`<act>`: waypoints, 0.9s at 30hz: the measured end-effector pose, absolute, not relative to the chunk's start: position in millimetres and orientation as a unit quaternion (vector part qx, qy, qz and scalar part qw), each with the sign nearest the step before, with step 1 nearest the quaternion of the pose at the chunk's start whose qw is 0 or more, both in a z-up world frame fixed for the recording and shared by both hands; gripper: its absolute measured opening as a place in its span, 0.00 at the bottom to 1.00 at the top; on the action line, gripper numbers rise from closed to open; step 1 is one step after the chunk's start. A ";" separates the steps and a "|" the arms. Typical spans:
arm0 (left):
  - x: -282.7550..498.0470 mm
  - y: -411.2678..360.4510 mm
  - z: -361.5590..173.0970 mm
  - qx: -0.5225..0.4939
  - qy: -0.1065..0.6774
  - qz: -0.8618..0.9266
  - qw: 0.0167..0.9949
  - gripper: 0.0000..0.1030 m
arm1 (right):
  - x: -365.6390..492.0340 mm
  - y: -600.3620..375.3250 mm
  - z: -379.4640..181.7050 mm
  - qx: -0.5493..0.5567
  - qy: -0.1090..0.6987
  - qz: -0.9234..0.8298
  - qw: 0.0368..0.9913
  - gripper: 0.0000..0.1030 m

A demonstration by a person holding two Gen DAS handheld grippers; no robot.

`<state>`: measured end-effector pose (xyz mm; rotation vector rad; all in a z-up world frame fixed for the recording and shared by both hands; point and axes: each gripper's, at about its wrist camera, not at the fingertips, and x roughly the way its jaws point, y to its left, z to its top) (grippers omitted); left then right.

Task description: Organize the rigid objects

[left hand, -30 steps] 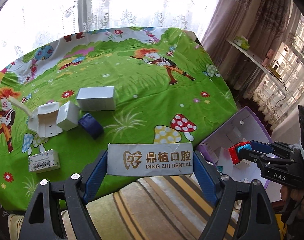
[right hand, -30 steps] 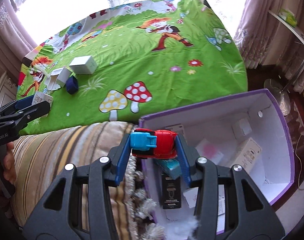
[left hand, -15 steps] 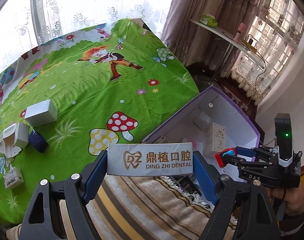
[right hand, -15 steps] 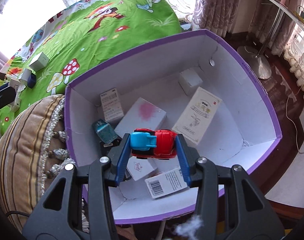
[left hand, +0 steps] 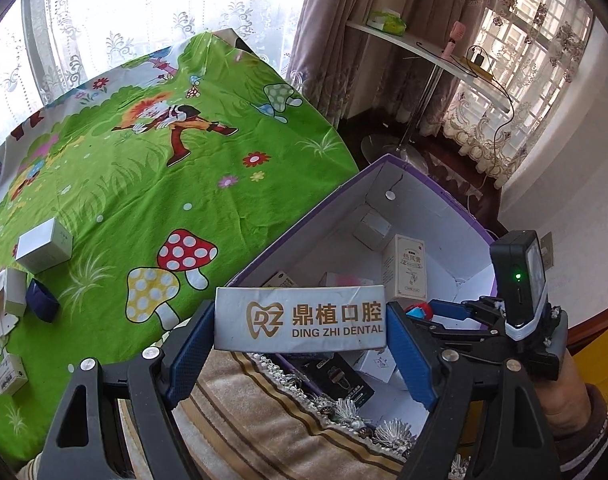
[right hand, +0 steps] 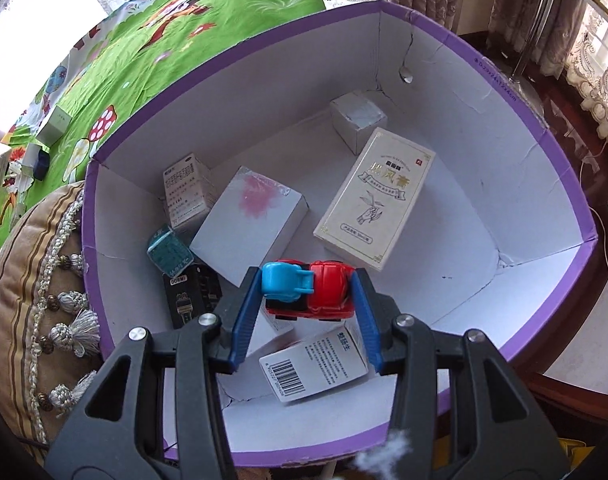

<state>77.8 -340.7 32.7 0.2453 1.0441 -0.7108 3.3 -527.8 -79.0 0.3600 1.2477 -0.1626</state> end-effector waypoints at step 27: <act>82.3 -335.0 41.5 0.031 0.489 -0.370 0.789 0.84 | -1.5 -544.3 -20.8 0.166 0.519 -0.115 0.831 0.72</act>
